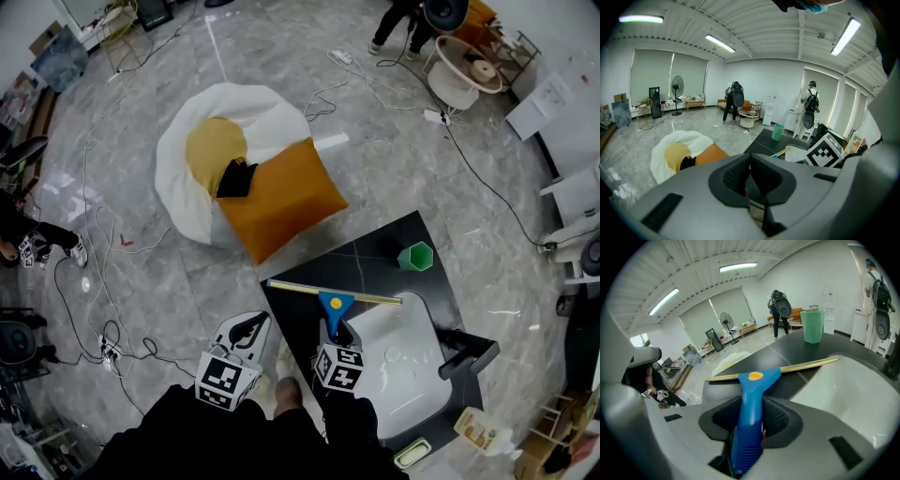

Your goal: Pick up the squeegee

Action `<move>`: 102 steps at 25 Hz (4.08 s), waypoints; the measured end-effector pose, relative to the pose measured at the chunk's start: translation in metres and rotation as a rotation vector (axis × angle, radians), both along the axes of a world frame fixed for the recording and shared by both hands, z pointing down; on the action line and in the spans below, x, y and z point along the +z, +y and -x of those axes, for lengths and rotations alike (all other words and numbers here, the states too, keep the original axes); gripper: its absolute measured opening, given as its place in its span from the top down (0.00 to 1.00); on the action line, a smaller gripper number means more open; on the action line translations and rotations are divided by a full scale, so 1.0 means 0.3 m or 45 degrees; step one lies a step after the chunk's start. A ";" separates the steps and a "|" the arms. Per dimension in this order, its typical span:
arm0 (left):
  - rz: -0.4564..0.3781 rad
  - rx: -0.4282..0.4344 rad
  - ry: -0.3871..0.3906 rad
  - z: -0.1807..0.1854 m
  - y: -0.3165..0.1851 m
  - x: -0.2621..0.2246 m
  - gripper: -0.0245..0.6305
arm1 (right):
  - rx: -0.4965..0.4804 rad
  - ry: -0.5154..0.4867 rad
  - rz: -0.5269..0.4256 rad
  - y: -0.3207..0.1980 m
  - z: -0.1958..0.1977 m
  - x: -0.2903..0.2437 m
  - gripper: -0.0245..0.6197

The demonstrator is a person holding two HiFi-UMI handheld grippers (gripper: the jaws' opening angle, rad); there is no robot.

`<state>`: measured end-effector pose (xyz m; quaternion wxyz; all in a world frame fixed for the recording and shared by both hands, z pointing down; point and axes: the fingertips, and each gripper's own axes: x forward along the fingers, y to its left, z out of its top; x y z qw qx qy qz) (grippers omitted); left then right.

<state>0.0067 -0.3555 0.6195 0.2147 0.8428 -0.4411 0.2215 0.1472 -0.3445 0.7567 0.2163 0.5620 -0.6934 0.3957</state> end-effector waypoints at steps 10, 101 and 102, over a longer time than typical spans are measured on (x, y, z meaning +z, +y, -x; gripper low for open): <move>-0.014 -0.005 0.003 0.002 0.017 -0.009 0.92 | -0.003 0.004 0.000 0.007 -0.004 -0.004 0.73; -0.469 0.490 0.181 -0.061 0.835 -0.607 0.92 | 0.596 0.129 -0.768 1.095 -0.140 -1.007 0.73; -0.469 0.490 0.180 -0.063 0.835 -0.609 0.92 | 0.594 0.129 -0.769 1.094 -0.141 -1.010 0.73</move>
